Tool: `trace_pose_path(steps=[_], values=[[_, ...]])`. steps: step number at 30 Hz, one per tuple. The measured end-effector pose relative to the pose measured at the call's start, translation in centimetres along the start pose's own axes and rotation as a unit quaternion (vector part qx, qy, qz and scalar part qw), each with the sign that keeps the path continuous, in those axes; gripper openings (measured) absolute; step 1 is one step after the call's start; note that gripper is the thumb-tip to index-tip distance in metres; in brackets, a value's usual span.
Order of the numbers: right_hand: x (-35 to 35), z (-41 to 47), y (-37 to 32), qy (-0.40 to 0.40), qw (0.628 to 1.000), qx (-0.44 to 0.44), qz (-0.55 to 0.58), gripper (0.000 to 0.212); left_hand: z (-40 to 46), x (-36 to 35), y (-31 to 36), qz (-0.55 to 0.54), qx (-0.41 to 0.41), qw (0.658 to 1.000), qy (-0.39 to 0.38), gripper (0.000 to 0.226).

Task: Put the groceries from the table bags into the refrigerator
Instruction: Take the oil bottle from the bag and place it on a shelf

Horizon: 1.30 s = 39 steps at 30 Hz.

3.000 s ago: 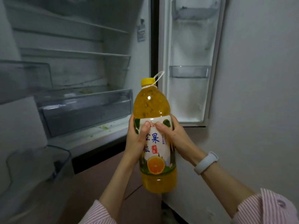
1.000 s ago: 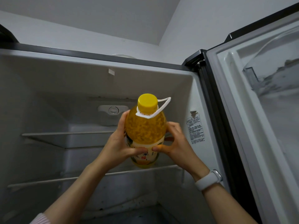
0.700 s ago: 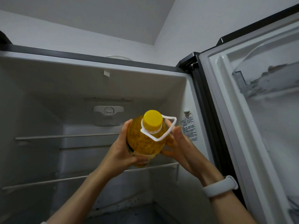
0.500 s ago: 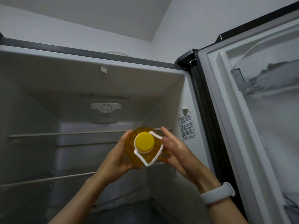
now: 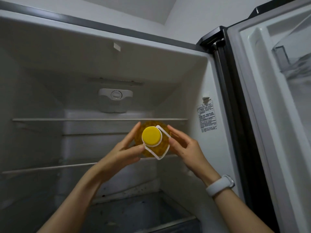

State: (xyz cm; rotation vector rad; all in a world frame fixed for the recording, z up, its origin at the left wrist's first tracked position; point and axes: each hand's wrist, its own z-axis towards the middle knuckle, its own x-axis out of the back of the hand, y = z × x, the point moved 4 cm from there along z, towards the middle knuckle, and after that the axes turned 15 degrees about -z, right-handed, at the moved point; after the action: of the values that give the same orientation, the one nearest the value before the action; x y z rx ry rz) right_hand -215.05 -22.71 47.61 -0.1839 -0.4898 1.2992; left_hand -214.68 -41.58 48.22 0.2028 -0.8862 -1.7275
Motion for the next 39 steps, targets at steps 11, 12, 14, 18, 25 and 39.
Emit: trace_pose_path(steps=[11, 12, 14, 18, 25, 39], values=[[1.0, -0.7, 1.3, 0.168, 0.943, 0.069, -0.281, 0.048, 3.6, -1.9, -1.6, 0.294, -0.060, 0.943, 0.145, 0.076], [1.3, -0.8, 1.2, 0.174, 0.936, 0.086, -0.293, 0.046, 4.2, -2.1, -1.9, 0.314, -0.049, 0.938, 0.141, 0.076], [1.6, -1.0, 1.2, 0.186, 0.904, 0.138, -0.360, 0.041, 5.4, -2.2, -2.6, 0.327, -0.027, 0.935, 0.133, 0.076], [1.5, -1.7, 2.5, 0.128, 0.826, 0.203, -0.510, 0.066, 6.8, -3.2, -3.0, 0.342, -0.032, 0.933, 0.107, 0.077], [0.8, -2.0, 3.7, 0.129, 0.796, 0.128, -0.577, 0.059, 2.7, -2.1, -4.5, 0.598, -0.119, 0.772, 0.182, 0.054], [-1.5, 0.6, 7.9, -0.039, 0.798, -0.038, -0.600, 0.064, -0.1, -0.7, -7.0, 0.655, -0.176, 0.691, 0.251, 0.033]])
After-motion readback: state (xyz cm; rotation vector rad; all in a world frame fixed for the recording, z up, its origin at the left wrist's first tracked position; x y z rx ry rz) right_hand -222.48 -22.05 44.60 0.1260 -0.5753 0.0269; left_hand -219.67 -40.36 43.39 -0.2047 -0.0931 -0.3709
